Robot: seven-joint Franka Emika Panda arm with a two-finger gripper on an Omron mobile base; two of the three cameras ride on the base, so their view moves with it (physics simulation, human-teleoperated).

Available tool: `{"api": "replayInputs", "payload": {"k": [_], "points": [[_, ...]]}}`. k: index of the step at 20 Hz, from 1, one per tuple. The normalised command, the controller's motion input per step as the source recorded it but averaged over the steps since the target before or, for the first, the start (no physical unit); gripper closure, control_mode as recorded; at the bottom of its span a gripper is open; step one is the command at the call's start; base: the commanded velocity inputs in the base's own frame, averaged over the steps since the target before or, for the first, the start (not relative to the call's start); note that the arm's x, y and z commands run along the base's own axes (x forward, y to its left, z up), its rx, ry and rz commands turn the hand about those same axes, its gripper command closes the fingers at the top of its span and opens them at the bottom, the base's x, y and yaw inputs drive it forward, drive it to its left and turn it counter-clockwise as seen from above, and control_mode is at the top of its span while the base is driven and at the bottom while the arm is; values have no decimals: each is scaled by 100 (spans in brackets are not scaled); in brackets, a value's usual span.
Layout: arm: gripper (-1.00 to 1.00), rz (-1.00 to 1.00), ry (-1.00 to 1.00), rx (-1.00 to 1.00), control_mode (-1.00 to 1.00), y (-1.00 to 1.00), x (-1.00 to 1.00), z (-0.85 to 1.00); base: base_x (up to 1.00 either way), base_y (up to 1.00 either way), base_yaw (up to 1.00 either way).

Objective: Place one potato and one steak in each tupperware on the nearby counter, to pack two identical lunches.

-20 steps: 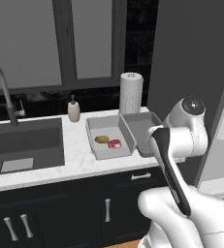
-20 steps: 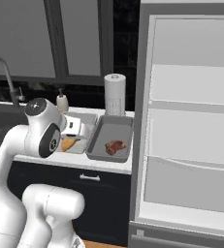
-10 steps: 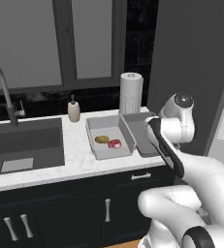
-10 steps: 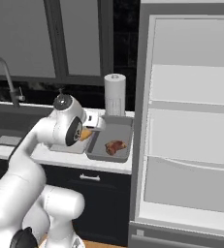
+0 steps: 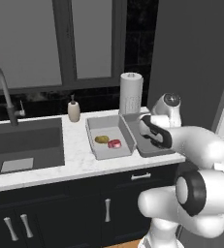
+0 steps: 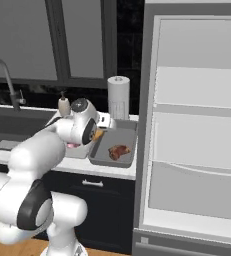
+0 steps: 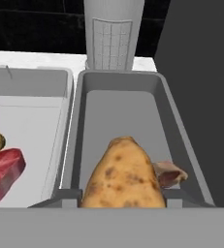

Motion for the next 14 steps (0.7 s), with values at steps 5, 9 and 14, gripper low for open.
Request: {"api": "replayInputs", "payload": {"k": [5,9,14], "points": [[-100,0,0,0,-100,-4,54,-29,0,0,0],[-100,0,-2,2,-100,-37,42,-18,0,0,0],[-100,0,-6,1,-100,-27,33,-4,0,0,0]]}}
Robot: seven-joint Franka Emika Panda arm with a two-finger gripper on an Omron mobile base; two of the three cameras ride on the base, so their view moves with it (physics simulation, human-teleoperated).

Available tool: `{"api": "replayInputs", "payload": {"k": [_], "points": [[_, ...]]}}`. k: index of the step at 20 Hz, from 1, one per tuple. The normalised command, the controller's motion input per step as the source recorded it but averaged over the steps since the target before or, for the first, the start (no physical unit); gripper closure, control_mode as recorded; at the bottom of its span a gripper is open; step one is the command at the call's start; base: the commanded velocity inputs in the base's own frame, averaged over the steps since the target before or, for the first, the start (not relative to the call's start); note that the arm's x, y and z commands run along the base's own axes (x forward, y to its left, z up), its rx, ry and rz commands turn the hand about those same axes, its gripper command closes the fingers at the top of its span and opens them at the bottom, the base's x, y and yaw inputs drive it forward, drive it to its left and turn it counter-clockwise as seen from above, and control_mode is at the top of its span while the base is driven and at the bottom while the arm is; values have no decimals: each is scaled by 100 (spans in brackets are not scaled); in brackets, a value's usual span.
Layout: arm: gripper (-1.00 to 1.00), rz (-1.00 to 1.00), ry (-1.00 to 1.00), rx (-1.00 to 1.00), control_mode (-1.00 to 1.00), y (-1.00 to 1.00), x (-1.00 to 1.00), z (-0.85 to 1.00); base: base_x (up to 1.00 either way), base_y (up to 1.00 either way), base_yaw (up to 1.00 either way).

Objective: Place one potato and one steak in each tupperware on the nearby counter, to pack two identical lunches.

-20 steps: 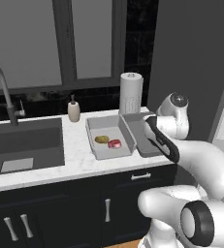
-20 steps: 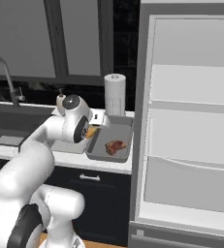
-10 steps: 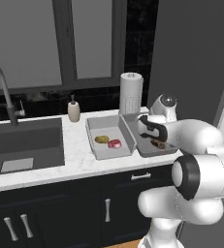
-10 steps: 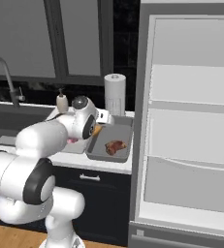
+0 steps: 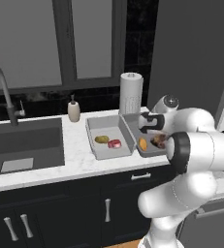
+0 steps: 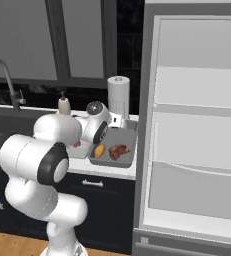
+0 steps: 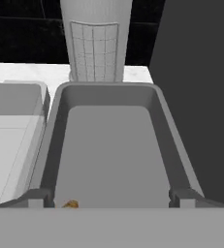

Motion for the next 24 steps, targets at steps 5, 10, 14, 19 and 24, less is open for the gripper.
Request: {"api": "replayInputs", "payload": {"k": [5,10,14,19,24], "points": [[-100,11,-1,1,-100,0,-37,9,0,0,0],[-100,28,0,-4,-100,4,-99,40,0,0,0],[-100,8,11,3,-100,53,-56,100,0,0,0],[-100,9,26,0,-100,63,-78,100,0,0,0],[-100,10,20,-3,-100,31,-100,96,0,0,0]]}}
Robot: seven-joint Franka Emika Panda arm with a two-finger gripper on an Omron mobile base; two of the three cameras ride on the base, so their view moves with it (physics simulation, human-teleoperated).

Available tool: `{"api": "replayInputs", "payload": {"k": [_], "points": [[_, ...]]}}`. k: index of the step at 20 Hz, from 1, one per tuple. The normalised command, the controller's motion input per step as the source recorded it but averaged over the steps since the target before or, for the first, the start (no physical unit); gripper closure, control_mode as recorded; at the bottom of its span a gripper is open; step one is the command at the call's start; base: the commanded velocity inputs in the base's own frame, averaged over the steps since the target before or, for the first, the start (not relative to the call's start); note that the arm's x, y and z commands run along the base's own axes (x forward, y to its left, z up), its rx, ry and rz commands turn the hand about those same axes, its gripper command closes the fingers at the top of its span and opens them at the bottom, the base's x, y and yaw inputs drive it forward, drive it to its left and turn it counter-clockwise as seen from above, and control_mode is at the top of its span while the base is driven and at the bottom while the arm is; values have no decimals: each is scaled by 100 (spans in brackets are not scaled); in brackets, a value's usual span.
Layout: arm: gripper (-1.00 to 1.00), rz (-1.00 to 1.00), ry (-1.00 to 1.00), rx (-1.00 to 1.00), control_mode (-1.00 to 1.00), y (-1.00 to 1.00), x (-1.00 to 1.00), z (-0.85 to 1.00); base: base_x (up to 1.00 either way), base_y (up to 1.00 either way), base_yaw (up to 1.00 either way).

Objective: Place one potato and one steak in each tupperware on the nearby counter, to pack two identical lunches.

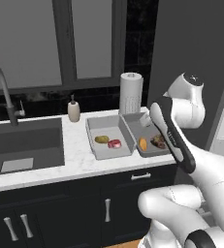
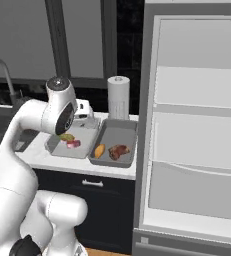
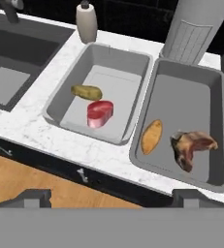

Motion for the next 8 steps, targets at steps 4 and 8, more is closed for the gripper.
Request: {"api": "replayInputs", "payload": {"k": [4,8], "points": [[-100,13,10,-12,-100,10,-100,59,0,0,0],[-100,4,0,-13,-100,1,-100,16,0,0,0]]}}
